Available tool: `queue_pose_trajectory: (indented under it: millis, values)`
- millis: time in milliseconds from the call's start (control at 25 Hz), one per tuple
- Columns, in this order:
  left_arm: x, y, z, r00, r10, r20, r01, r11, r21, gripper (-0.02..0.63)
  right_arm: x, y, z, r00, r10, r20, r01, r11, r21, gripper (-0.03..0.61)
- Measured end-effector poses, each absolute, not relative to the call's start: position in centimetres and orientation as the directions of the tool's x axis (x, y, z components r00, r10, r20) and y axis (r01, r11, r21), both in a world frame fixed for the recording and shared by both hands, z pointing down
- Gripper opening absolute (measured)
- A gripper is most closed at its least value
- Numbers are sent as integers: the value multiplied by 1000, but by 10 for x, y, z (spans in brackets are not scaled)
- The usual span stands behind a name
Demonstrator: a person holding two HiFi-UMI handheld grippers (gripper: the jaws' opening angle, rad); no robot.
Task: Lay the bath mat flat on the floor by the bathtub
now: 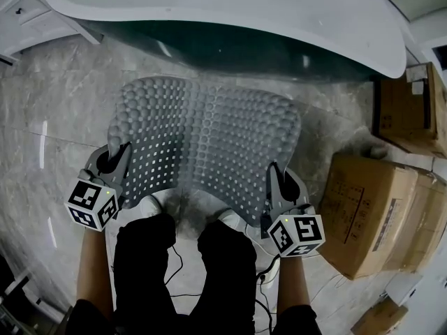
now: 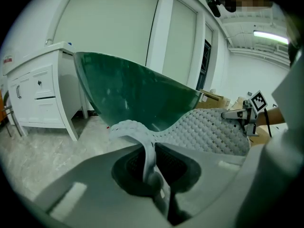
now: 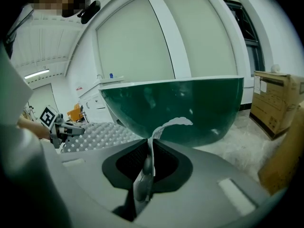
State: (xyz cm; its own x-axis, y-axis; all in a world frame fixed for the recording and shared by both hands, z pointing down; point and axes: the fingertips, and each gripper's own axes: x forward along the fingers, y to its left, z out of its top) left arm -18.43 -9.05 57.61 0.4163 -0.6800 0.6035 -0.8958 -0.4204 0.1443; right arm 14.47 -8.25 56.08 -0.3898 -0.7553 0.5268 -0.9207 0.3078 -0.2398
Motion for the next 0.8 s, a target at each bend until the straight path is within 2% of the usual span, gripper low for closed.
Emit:
queue_pose_trajectory:
  millis: [800]
  values:
    - [-190, -106, 731, 429, -667, 609, -881, -459, 118, 21, 135, -96, 711, -429, -736, 524, -903, 348, -252, 51]
